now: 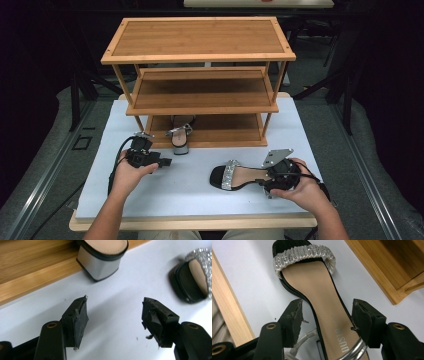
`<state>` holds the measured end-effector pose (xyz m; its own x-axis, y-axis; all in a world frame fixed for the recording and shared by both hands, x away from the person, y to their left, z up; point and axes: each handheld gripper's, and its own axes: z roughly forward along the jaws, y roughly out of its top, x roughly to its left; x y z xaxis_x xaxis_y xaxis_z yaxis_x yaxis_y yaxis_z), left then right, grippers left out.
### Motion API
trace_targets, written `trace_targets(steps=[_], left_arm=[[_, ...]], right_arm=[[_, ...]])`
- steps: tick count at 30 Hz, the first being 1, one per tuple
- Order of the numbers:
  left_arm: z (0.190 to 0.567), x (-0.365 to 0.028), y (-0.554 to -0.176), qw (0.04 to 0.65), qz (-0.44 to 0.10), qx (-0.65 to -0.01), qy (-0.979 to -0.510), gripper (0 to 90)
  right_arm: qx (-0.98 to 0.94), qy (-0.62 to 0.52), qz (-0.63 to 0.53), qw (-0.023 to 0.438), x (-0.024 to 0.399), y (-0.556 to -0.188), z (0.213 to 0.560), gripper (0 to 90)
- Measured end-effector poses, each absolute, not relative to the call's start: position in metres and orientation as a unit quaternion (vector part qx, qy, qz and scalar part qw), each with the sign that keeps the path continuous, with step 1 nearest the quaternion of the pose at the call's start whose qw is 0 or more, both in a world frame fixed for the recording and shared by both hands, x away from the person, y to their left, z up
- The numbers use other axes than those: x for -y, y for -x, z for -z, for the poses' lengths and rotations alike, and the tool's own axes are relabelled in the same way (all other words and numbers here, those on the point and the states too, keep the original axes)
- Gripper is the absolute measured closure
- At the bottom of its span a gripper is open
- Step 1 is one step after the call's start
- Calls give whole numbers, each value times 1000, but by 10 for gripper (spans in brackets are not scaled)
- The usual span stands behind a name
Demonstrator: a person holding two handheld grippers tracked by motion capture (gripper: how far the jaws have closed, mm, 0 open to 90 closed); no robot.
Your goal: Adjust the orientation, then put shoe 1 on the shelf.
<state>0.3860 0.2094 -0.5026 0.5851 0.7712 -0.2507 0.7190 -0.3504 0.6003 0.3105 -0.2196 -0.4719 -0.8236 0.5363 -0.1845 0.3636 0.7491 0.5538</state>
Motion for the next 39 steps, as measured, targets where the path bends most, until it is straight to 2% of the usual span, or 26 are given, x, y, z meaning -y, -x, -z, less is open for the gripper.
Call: trace_targets(steps=[7, 10, 19, 28, 39], left_arm=[[494, -218, -375, 347, -41, -442, -826, 383], [495, -218, -371, 326, -58, -433, -838, 383], [494, -224, -367, 330, -48, -432, -838, 382], [491, -227, -366, 338, -53, -433, -834, 382], [491, -228, -365, 342, -50, -434, -832, 382]], right_arm=[[-937, -224, -207, 167, 214, -320, 464, 410], [-944, -215, -191, 164, 210, -323, 460, 408], [-961, -175, -136, 168, 200, -332, 448, 386], [-971, -148, -99, 160, 190, -346, 450, 360], [-980, -129, -69, 132, 179, -361, 454, 367]])
